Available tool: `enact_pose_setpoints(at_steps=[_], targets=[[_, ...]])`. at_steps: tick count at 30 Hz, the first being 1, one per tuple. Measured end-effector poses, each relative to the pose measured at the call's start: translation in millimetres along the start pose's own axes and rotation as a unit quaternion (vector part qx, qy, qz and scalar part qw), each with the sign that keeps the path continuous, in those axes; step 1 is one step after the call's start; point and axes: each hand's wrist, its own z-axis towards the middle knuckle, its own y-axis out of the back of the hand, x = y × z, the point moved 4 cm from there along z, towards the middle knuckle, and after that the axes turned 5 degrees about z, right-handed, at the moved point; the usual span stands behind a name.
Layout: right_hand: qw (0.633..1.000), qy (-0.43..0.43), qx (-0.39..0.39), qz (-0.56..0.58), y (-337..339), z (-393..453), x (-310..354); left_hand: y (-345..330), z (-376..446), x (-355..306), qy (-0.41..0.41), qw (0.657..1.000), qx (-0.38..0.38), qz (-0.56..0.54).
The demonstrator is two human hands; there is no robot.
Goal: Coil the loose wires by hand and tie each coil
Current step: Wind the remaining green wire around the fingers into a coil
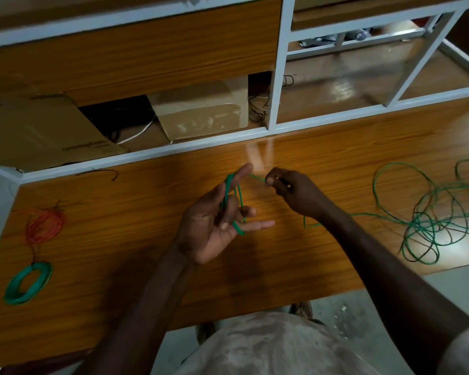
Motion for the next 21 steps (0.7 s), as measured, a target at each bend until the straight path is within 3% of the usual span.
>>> enact_pose_setpoints(at_steps=[9, 12, 14, 16, 17, 19, 21], targets=[[0.994, -0.008, 0.086, 0.06, -40, -33, -1, 20, 31, -9, -0.046, 0.995, -0.047, -0.077], [0.983, -0.017, 0.152, 0.097, -53, -49, 14, 32, 45, -17, -0.078, 0.991, -0.109, -0.001], [0.971, -0.011, 0.208, 0.121, -59, -59, 26, 41, 49, -21, -0.083, 0.975, -0.173, 0.108], [0.959, -0.016, 0.249, 0.131, -58, -66, 35, 51, 49, -24, -0.096, 0.929, -0.22, 0.282], [0.954, -0.021, 0.266, 0.135, -54, -70, 41, 56, 50, -25, -0.107, 0.889, -0.227, 0.383], [0.948, -0.023, 0.288, 0.133, -40, -75, 50, 64, 50, -25, -0.104, 0.805, -0.211, 0.545], [0.951, -0.002, 0.286, 0.118, -16, -78, 61, 77, 48, -19, -0.07, 0.747, -0.174, 0.637]])
